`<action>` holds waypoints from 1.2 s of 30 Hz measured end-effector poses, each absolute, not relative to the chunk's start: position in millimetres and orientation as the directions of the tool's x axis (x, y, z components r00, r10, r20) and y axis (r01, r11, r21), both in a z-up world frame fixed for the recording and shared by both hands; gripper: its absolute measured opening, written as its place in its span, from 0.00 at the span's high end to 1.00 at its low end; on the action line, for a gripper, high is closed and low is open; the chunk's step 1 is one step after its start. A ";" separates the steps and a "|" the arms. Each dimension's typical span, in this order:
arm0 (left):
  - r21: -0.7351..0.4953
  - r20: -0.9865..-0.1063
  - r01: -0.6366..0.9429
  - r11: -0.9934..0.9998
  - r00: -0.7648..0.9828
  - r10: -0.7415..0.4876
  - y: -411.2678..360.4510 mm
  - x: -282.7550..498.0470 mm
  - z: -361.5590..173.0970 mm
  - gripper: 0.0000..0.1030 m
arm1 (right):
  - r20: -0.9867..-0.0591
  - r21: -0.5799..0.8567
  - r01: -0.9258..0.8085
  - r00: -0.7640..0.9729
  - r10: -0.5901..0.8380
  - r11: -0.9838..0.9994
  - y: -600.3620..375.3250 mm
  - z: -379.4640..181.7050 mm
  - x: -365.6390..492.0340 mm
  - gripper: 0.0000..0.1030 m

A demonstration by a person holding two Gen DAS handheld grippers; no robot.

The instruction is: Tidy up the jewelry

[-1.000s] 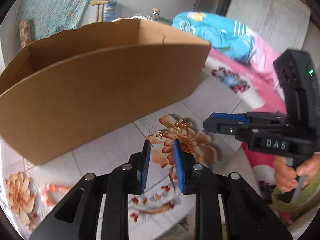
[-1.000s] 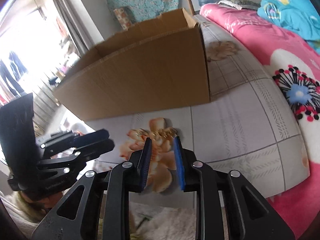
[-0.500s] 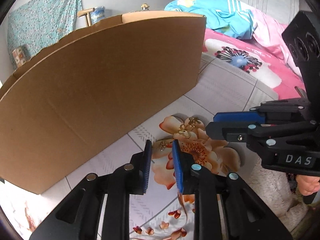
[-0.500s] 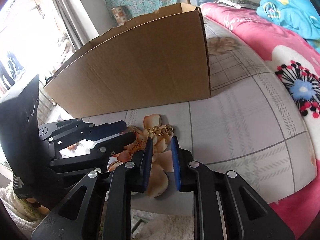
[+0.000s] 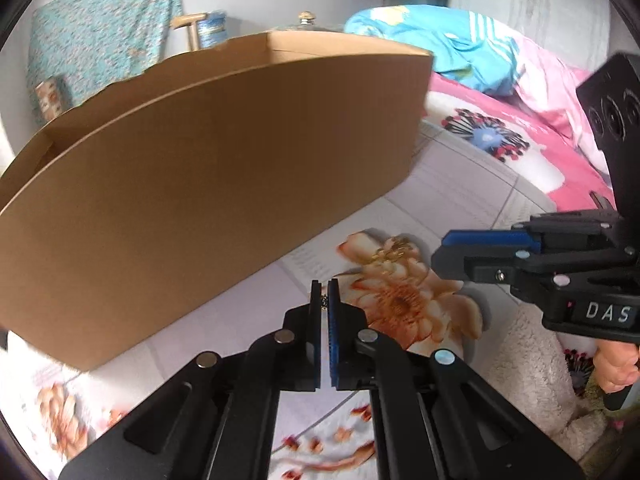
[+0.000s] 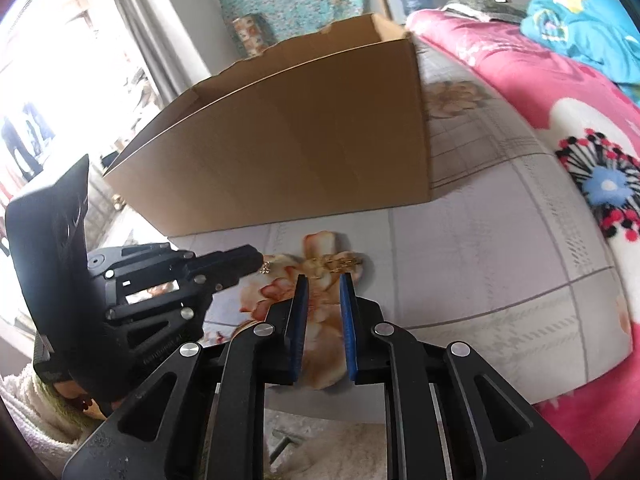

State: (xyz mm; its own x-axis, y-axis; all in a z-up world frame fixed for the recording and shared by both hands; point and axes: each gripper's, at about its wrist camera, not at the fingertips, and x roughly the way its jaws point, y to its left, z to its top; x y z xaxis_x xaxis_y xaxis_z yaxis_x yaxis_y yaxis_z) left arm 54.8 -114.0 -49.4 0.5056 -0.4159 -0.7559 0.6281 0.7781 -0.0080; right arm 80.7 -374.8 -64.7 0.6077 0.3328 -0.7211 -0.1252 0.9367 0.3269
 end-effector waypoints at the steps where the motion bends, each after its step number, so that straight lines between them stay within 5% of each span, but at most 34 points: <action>1: -0.008 -0.756 0.620 0.785 0.509 -0.410 -110.9 54.6 -49.0 0.98 | -0.727 0.320 -0.136 0.599 0.335 0.938 -371.8 -66.3 81.2 0.86; 23: -0.062 -0.764 0.582 0.810 0.495 -0.414 -83.3 56.7 -56.8 0.98 | -0.791 0.052 -0.225 0.585 0.178 0.973 -325.3 -72.9 106.4 0.85; 36: -0.079 -0.759 0.586 0.807 0.490 -0.429 -80.4 57.6 -57.6 0.98 | -0.811 0.060 -0.240 0.554 0.188 0.969 -307.8 -69.4 108.1 0.73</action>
State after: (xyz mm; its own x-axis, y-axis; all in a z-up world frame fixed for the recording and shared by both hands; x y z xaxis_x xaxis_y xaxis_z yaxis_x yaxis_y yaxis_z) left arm 57.6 -80.4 -57.6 0.4895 -0.4293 -0.7590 0.5857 0.8067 -0.0785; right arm 108.1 -307.8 -69.4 0.5543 0.1878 -0.8109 -0.2398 0.9689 0.0604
